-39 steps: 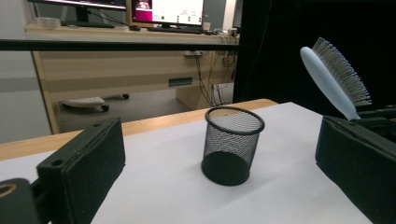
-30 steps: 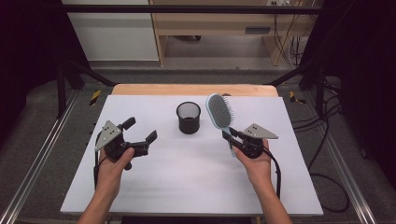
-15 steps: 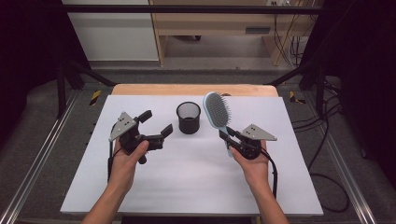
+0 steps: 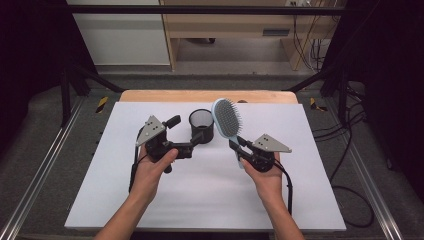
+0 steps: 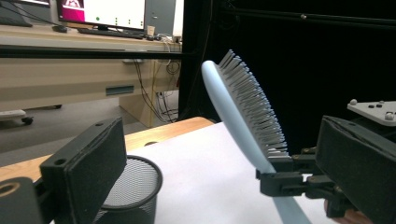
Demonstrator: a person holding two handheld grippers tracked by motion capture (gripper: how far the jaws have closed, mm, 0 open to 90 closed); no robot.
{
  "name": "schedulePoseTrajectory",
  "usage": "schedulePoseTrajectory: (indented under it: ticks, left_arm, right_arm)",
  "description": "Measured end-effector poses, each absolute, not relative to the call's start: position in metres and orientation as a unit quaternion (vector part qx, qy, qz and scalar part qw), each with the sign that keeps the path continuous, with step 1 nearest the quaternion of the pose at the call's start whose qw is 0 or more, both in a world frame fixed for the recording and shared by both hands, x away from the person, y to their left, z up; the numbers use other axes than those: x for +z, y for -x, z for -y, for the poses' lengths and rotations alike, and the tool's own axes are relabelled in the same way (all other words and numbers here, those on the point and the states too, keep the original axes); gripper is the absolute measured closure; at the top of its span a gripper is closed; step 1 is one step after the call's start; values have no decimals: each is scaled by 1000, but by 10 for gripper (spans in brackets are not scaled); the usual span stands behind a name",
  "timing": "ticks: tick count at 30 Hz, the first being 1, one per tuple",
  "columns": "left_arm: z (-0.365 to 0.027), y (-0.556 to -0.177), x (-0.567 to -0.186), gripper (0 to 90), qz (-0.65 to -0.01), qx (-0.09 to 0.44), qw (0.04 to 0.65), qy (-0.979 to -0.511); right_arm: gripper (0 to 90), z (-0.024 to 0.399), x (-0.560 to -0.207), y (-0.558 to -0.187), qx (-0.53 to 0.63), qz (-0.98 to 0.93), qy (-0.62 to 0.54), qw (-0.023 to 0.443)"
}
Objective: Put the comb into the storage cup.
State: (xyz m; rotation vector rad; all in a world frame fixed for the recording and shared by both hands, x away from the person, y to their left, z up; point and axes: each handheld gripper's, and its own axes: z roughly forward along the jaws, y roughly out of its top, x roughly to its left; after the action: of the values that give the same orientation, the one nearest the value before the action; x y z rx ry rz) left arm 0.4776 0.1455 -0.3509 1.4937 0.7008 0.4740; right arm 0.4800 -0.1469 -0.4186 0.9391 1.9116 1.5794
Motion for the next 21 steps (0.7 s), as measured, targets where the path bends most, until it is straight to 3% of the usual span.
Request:
schedulePoseTrajectory:
  ticks: [21]
  left_arm:
    - [-123,-485,-353,24,-313,185,652,-665]
  right_arm:
    - [699,121,-418,-473,588,-708,-311,236]
